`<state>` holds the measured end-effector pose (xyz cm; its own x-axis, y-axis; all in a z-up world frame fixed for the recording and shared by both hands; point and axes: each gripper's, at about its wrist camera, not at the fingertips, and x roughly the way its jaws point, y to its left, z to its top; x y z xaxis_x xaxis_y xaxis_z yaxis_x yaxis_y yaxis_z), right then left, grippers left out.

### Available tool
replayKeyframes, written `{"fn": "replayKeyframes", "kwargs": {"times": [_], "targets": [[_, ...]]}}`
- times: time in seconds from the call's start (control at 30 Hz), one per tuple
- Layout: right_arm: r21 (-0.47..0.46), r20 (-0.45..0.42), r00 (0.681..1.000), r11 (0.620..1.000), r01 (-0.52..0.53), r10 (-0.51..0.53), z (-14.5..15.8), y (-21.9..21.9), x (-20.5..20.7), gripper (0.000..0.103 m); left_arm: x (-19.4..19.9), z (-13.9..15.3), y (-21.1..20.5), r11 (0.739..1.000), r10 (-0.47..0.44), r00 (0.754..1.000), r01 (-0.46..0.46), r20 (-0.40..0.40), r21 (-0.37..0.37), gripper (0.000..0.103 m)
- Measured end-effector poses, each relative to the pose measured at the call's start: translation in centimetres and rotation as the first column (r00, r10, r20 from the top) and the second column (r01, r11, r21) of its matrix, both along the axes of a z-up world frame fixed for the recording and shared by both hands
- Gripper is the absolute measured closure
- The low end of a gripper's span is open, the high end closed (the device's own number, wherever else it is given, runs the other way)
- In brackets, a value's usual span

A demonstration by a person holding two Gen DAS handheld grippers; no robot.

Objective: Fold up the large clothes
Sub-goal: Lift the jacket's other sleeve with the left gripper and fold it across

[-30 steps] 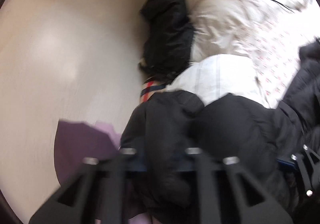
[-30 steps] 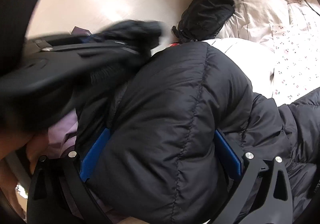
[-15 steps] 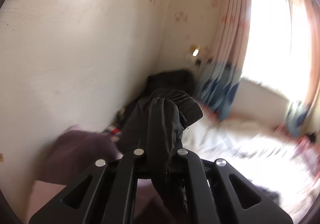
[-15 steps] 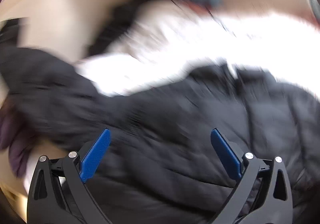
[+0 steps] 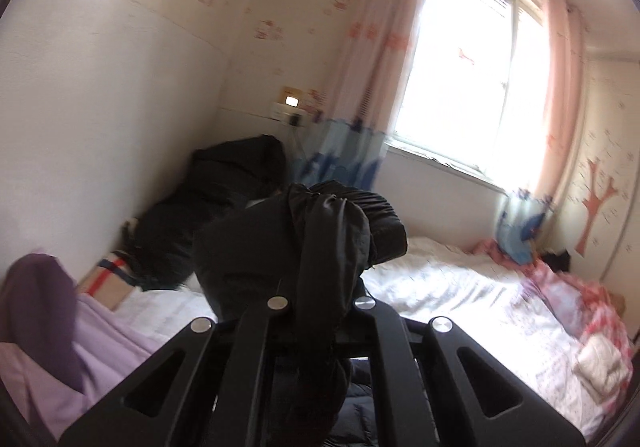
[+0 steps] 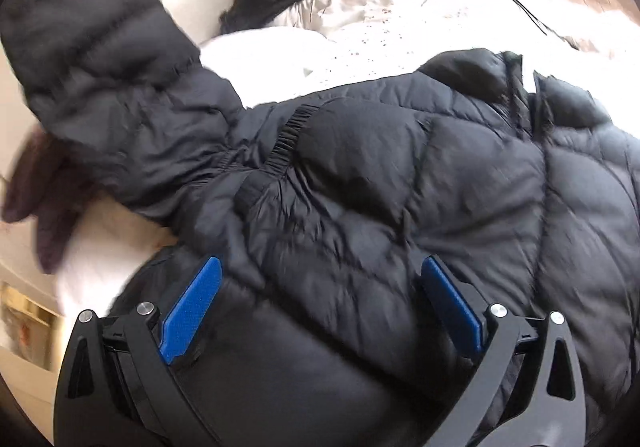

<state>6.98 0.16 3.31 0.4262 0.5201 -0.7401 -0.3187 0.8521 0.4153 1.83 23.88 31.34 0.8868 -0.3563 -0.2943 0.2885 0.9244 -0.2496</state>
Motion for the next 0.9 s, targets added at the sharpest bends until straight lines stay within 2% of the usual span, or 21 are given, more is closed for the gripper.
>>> {"fn": "replayKeyframes", "kwargs": {"times": [0.1,0.17,0.27,0.37,0.43,0.47,0.57,0.63,0.67,0.73,0.77,0.9], "targets": [[0.076,0.017,0.998,0.996,0.053,-0.054,1.2,-4.9,-2.0,0.006,-0.7,-0.3,-3.3,0.996,-0.088,0.996,0.088,0.002,0.002,0.098],[0.139,0.023,0.994,0.985,0.104,-0.108,2.6,-9.0,-3.5,0.006,-1.0,-0.2,-5.9,0.989,-0.148,0.989,0.148,0.009,-0.023,0.098],[0.272,-0.008,0.976,0.939,0.21,-0.216,3.1,-16.2,-5.4,0.006,-1.0,-0.2,-10.8,0.966,-0.247,0.969,0.247,0.015,-0.078,0.098],[0.446,-0.064,0.942,0.835,0.322,-0.328,2.6,-22.8,-6.7,0.006,-0.7,-1.3,-15.7,0.936,-0.327,0.945,0.325,0.011,-0.132,0.098],[0.559,-0.098,0.925,0.749,0.356,-0.366,1.8,-26.1,-7.8,0.006,-0.2,-3.4,-19.4,0.907,-0.391,0.92,0.384,-0.008,-0.175,0.098],[0.595,-0.106,0.922,0.719,0.358,-0.372,1.4,-27.1,-8.1,0.006,0.1,-4.6,-20.8,0.895,-0.415,0.91,0.404,-0.019,-0.19,0.098],[0.718,-0.136,0.919,0.602,0.35,-0.371,-0.1,-29.7,-9.3,0.006,0.1,-10.7,-27.1,0.848,-0.503,0.859,0.469,-0.097,-0.246,0.098],[0.779,-0.171,0.923,0.527,0.341,-0.344,-1.1,-31.0,-9.3,0.006,0.3,-14.7,-29.9,0.831,-0.538,0.827,0.489,-0.16,-0.265,0.098],[0.825,-0.198,0.926,0.455,0.335,-0.322,-2.0,-31.6,-9.2,0.006,0.4,-16.3,-31.0,0.829,-0.546,0.817,0.495,-0.186,-0.26,0.098],[0.849,-0.23,0.927,0.404,0.34,-0.295,-2.9,-32.5,-9.0,0.006,0.5,-20.8,-33.4,0.824,-0.561,0.785,0.503,-0.261,-0.26,0.098],[0.85,-0.24,0.925,0.397,0.347,-0.295,-3.2,-33.1,-9.0,0.006,0.4,-23.1,-34.6,0.826,-0.562,0.771,0.504,-0.298,-0.254,0.098],[0.866,-0.278,0.919,0.342,0.366,-0.279,-4.2,-33.9,-8.1,0.006,0.1,-28.1,-36.3,0.834,-0.551,0.748,0.507,-0.37,-0.218,0.098]]}}
